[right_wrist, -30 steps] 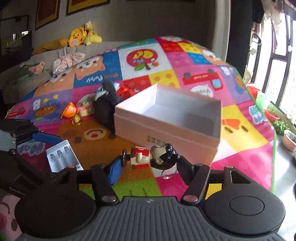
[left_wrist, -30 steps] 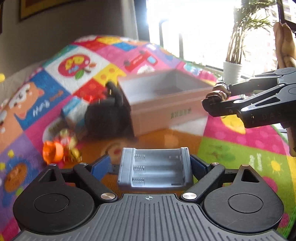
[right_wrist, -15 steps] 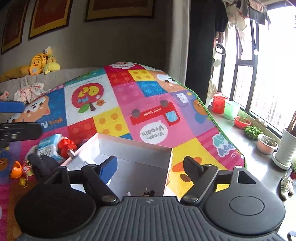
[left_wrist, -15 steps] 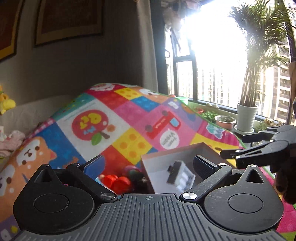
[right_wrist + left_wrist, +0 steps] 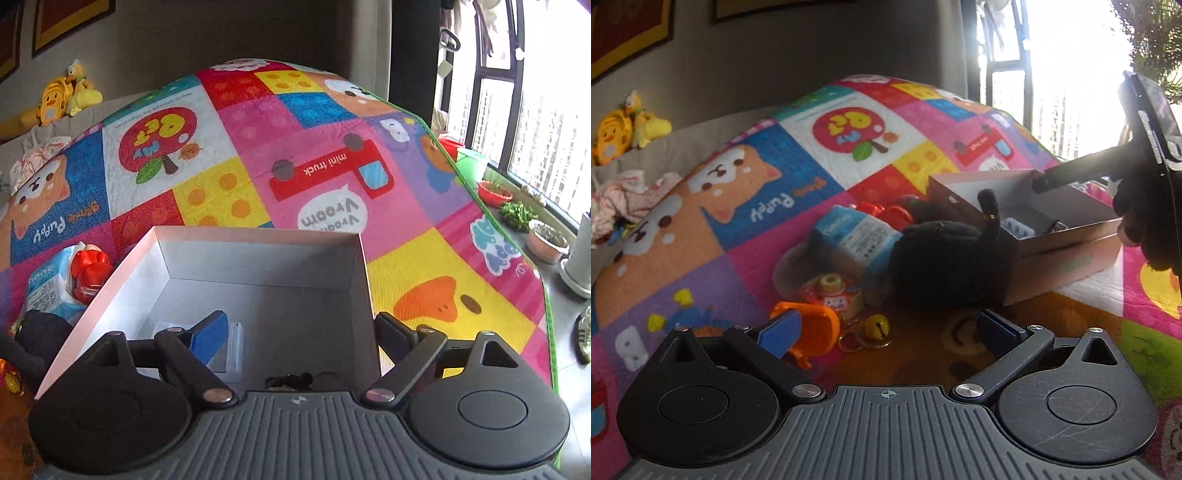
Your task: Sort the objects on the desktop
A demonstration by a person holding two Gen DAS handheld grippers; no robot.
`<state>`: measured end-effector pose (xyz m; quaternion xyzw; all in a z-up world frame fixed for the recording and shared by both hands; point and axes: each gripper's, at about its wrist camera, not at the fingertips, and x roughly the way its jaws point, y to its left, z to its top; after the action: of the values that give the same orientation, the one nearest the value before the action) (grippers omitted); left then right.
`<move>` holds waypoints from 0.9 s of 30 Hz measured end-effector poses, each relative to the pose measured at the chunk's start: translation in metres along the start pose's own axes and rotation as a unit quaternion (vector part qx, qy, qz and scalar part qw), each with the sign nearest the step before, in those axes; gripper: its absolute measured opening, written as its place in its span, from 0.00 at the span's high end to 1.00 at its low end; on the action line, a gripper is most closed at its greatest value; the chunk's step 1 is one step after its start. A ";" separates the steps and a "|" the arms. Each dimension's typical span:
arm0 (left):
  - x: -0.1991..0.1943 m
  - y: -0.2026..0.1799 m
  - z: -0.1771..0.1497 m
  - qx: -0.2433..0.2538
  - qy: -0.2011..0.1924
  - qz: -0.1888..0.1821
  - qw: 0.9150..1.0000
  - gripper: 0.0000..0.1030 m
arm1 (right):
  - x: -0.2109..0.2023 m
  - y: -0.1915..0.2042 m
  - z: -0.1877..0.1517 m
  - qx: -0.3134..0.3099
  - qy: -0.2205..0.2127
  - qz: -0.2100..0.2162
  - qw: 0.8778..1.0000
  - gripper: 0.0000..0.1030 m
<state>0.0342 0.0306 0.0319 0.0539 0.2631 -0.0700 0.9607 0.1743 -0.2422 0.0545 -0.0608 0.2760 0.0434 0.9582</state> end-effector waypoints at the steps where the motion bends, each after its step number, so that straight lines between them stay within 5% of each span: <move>1: -0.001 0.003 -0.003 -0.006 0.000 0.010 1.000 0.00 | -0.015 0.012 0.005 -0.022 -0.032 0.001 0.999 0.16; 4: 0.000 0.012 -0.013 -0.033 0.013 0.026 0.999 0.00 | -0.058 0.052 0.015 -0.079 -0.080 0.091 0.989 0.04; 7: 0.001 0.018 -0.023 -0.051 0.032 0.027 0.998 0.00 | -0.079 0.106 0.012 -0.168 -0.080 0.164 0.969 0.02; 10: -0.002 0.021 -0.028 -0.059 0.034 0.025 0.997 0.00 | -0.067 0.153 0.001 -0.238 -0.066 0.171 0.954 0.05; 14: -0.006 0.014 -0.030 -0.043 0.020 0.026 0.999 0.00 | -0.026 0.183 -0.009 -0.263 -0.001 0.152 0.953 0.17; 17: -0.010 0.009 -0.031 -0.029 0.006 0.029 0.999 0.00 | -0.004 0.188 -0.023 -0.272 0.056 0.143 0.950 0.24; 19: -0.011 0.009 -0.031 -0.029 0.001 0.029 0.999 0.00 | -0.007 0.184 -0.027 -0.268 0.054 0.142 0.951 0.32; 27: -0.007 0.013 -0.029 -0.043 0.015 0.024 0.999 0.00 | -0.114 0.106 -0.022 -0.147 0.046 0.255 0.955 0.34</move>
<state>0.0160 0.0485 0.0112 0.0202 0.2789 -0.0351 0.9595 0.0543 -0.1459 0.0868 -0.1307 0.3166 0.3237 0.8820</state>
